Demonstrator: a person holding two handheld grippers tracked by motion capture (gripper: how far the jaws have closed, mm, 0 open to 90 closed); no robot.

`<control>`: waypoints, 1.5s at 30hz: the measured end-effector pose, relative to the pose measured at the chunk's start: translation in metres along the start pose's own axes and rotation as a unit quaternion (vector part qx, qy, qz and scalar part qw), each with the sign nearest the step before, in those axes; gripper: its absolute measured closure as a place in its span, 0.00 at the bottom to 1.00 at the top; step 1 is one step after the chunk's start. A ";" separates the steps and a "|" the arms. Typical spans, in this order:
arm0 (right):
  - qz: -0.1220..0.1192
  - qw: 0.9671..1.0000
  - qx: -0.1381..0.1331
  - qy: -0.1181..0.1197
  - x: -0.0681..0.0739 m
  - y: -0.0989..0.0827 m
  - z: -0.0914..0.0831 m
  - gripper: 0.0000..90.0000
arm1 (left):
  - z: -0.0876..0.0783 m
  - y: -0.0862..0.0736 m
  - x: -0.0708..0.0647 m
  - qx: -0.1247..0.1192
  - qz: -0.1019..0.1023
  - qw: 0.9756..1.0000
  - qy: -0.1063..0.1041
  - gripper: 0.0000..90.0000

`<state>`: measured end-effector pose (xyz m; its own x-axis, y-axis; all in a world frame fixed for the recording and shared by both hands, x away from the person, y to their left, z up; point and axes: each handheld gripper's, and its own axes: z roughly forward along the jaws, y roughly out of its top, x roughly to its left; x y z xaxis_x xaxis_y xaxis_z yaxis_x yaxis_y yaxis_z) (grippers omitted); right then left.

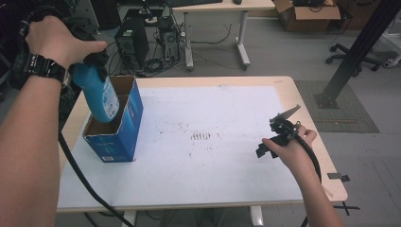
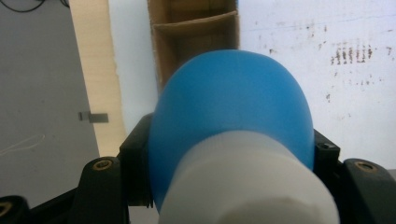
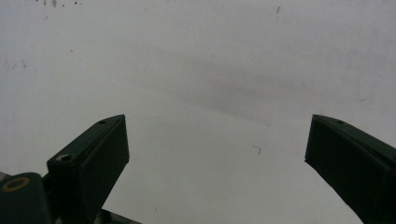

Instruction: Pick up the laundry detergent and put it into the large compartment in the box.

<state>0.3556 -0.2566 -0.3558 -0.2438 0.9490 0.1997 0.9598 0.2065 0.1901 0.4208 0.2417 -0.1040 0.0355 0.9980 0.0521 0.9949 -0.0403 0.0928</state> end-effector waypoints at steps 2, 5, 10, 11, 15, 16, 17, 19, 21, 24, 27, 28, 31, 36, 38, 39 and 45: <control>0.002 1.000 0.002 -0.001 -0.001 0.000 0.000 0.07 | 0.003 0.001 0.003 0.000 -0.002 1.000 0.001 0.42; 0.003 1.000 0.003 -0.001 -0.002 0.000 0.001 0.07 | 0.008 0.002 0.005 0.001 -0.006 1.000 0.001 0.42; 0.004 1.000 0.006 0.001 -0.002 0.000 0.006 0.07 | 0.025 0.004 0.009 0.009 -0.010 1.000 0.000 0.42; 0.004 1.000 0.009 0.001 -0.002 -0.001 0.007 0.07 | 0.028 0.004 0.009 0.011 -0.010 1.000 0.000 0.42; 0.001 1.000 0.009 0.001 -0.002 0.000 0.010 0.07 | 0.043 0.006 0.011 0.020 -0.011 1.000 -0.005 0.42; 0.001 1.000 0.010 0.002 -0.002 0.000 0.011 0.07 | 0.047 0.006 0.011 0.023 -0.010 1.000 -0.006 0.42; 0.000 1.000 0.012 0.001 -0.001 0.000 0.012 0.07 | 0.051 0.006 0.012 0.024 -0.011 1.000 -0.007 0.42; 0.001 1.000 0.013 0.001 -0.001 0.000 0.013 0.07 | 0.059 0.006 0.013 0.026 -0.015 0.999 -0.010 0.42; 0.000 1.000 0.014 0.000 -0.001 0.000 0.015 0.07 | 0.067 0.006 0.015 0.030 -0.017 0.999 -0.011 0.42; 0.000 1.000 0.015 0.000 -0.001 -0.001 0.016 0.07 | 0.078 0.006 0.017 0.036 -0.018 0.999 -0.009 0.42; -0.001 1.000 0.016 -0.001 -0.001 -0.001 0.018 0.07 | 0.090 0.005 0.019 0.041 -0.020 0.999 -0.011 0.42; -0.002 1.000 0.016 -0.001 -0.001 -0.001 0.018 0.07 | 0.093 0.005 0.020 0.044 -0.020 0.999 -0.011 0.42; -0.002 1.000 0.018 -0.001 0.000 -0.001 0.020 0.07 | 0.104 0.005 0.020 0.048 -0.019 0.999 -0.013 0.42; -0.006 1.000 0.021 -0.002 0.000 -0.001 0.024 0.07 | 0.119 0.006 0.019 0.058 -0.016 0.998 -0.014 0.42; -0.005 1.000 0.023 -0.002 0.000 -0.001 0.025 0.07 | 0.125 0.006 0.018 0.061 -0.016 0.998 -0.016 0.42; -0.004 1.000 0.024 -0.001 0.001 -0.001 0.026 0.07 | 0.128 0.006 0.018 0.061 -0.017 0.998 -0.017 0.42; -0.004 1.000 0.028 -0.002 0.000 -0.001 0.030 0.07 | 0.144 0.007 0.018 0.071 -0.015 0.997 -0.017 0.42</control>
<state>0.3586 -0.2497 -0.3847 -0.2502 0.9484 0.1949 0.9643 0.2261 0.1376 0.4418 0.2662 -0.2457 0.0071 0.9998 0.0177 0.9989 -0.0062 -0.0474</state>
